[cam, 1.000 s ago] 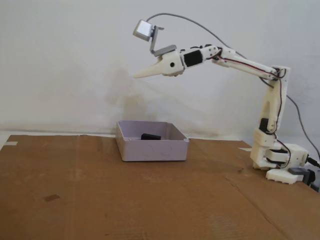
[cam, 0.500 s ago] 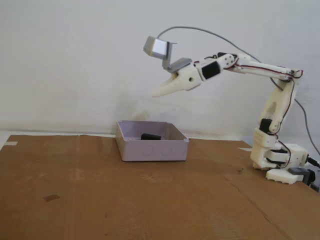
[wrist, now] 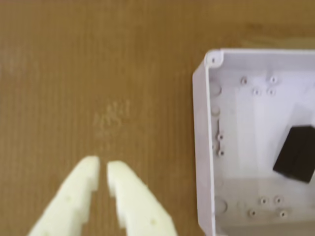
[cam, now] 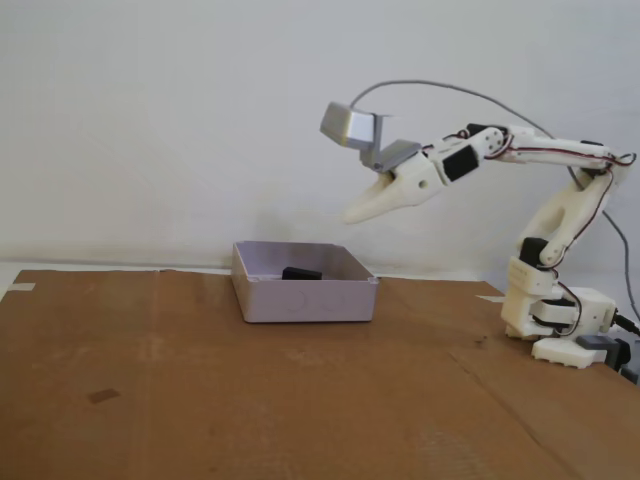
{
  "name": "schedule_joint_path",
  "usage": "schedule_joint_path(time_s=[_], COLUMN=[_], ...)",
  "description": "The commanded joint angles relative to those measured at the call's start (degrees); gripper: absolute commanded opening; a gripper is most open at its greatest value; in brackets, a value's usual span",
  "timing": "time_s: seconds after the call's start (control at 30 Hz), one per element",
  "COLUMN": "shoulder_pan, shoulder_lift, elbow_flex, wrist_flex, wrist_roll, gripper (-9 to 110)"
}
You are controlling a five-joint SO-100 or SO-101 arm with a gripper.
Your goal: Grasp a block and put it in the box.
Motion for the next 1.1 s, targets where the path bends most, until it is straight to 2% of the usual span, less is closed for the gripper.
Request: schedule_joint_path(time_s=[0.0, 1.07], shoulder_pan=[0.0, 0.0], shoulder_lift=[9.0, 48.3], elbow_flex=[1.7, 43.9], wrist_flex=[-3.3, -3.3], wrist_roll=[0.2, 0.3], gripper=[0, 0])
